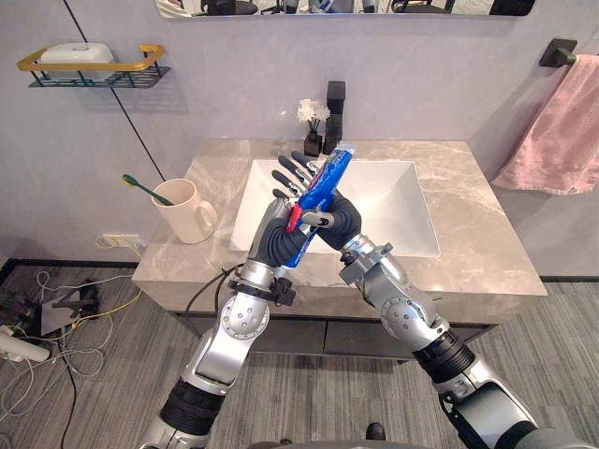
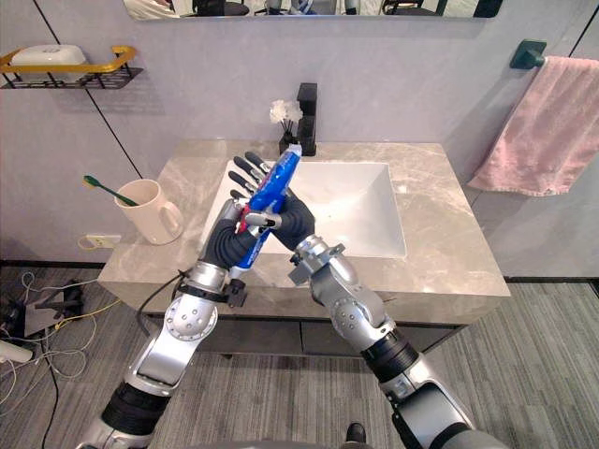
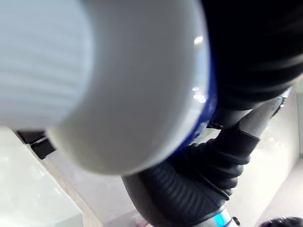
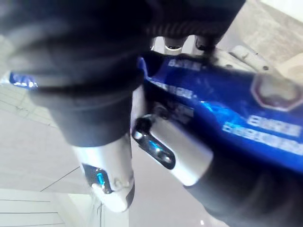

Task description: Organize washtable

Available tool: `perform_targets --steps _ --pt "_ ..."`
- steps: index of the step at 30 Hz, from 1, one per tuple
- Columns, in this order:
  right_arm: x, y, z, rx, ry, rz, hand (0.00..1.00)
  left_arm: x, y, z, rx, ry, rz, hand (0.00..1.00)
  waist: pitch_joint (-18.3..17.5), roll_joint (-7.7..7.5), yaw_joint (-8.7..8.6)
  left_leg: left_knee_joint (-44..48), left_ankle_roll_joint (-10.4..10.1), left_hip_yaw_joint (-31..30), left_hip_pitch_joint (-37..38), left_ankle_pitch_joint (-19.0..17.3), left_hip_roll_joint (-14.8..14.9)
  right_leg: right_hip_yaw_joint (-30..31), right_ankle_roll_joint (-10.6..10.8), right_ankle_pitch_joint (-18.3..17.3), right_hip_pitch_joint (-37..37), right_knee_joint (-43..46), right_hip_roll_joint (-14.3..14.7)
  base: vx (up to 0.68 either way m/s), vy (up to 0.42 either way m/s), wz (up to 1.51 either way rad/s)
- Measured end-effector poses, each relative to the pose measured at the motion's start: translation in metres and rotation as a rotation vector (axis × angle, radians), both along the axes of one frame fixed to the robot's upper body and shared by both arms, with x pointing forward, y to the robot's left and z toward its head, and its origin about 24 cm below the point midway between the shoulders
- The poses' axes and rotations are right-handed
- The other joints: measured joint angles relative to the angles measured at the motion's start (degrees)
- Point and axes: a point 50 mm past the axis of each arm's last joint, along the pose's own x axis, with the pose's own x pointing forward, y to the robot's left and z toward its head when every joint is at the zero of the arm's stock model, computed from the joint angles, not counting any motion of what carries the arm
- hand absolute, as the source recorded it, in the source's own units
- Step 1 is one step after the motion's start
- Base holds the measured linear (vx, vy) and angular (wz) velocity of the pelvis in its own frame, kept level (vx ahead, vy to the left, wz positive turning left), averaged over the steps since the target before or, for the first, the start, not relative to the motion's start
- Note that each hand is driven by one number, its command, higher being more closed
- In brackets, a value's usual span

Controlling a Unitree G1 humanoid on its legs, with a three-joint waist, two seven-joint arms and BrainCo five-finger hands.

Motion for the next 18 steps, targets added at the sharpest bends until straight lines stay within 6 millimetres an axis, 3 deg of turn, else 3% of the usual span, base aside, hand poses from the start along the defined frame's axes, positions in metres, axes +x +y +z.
perform_targets --steps 1,2,4,18 --pt "0.0 -0.001 0.0 0.001 0.001 -0.003 0.0 -0.001 0.001 -0.003 0.0 0.01 0.002 1.0 0.0 0.0 0.12 0.01 0.0 0.02 0.01 0.0 0.0 0.01 0.0 0.0 0.0 0.0 -0.01 0.0 0.0 0.0" --pt "0.001 -0.001 0.0 0.002 0.001 -0.004 1.0 -0.002 0.001 -0.003 0.0 0.012 0.003 1.0 0.0 0.0 0.2 0.01 0.0 0.03 0.01 0.0 0.0 0.01 0.01 0.01 0.0 0.0 -0.01 -0.03 -0.017 -0.01" --pt "0.002 -0.004 0.001 0.005 0.003 -0.012 1.0 -0.003 0.002 -0.006 -0.002 0.018 0.003 1.0 0.0 0.0 0.81 0.01 0.0 0.08 0.02 0.0 0.0 0.03 0.01 0.01 0.0 0.0 -0.01 -0.04 -0.021 -0.01" --pt "0.003 -0.002 0.001 0.02 0.016 -0.01 1.0 -0.01 0.003 -0.017 -0.004 0.057 0.002 1.0 0.0 0.01 0.81 0.0 0.0 0.12 0.05 0.02 -0.04 0.04 0.02 0.02 -0.01 0.0 -0.01 0.0 0.0 0.0"
